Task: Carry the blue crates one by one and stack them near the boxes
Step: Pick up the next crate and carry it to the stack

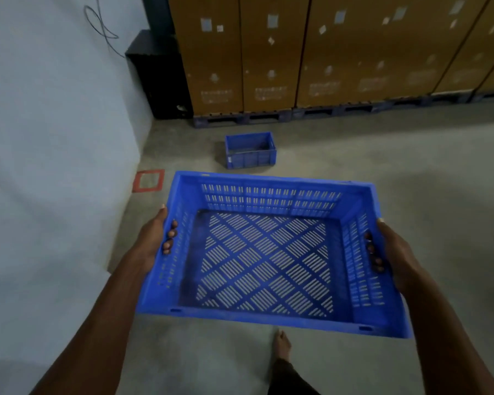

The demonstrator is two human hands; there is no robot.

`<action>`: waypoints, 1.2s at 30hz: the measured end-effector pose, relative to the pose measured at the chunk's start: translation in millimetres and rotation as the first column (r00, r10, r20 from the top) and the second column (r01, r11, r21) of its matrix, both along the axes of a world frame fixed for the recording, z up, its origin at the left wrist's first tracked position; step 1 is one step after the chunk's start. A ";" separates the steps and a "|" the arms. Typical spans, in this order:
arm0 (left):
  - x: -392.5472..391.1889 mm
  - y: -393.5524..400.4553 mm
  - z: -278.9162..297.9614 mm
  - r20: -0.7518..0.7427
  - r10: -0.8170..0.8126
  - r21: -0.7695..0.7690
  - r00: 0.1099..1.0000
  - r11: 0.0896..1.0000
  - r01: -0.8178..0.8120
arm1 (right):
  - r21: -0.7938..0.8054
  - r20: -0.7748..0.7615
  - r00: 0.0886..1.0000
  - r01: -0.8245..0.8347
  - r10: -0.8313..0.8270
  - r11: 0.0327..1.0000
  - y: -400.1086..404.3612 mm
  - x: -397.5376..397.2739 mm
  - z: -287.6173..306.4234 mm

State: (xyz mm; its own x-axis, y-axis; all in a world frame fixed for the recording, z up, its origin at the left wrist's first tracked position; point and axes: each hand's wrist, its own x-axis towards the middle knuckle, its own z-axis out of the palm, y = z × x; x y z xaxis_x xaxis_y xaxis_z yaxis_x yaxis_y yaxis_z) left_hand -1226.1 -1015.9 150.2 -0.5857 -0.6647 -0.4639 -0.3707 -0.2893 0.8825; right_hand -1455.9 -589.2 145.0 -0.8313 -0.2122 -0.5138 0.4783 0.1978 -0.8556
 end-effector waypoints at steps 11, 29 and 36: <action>-225.2 -119.8 -6.0 -0.001 0.167 0.056 0.986 0.984 -0.167 | 0.049 -0.013 0.993 -0.117 0.117 0.992 -165.6 -290.9 15.8; -640.2 -426.4 -15.7 0.060 0.042 0.032 0.997 0.999 -0.044 | -0.006 0.070 0.995 -0.070 0.070 0.998 -434.3 -670.4 -10.9; -773.4 -514.7 -49.8 0.113 0.078 0.051 0.991 0.995 -0.084 | 0.012 0.121 0.984 -0.131 0.129 0.991 -536.8 -821.8 -38.3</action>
State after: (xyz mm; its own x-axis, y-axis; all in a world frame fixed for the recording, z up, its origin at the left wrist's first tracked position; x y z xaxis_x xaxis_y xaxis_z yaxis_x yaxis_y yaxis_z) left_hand -1999.5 -1530.6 100.4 -0.4737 -0.6792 -0.5606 -0.4387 -0.3700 0.8189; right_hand -2277.7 -1126.1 106.7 -0.7295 -0.3034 -0.6131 0.5463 0.2810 -0.7890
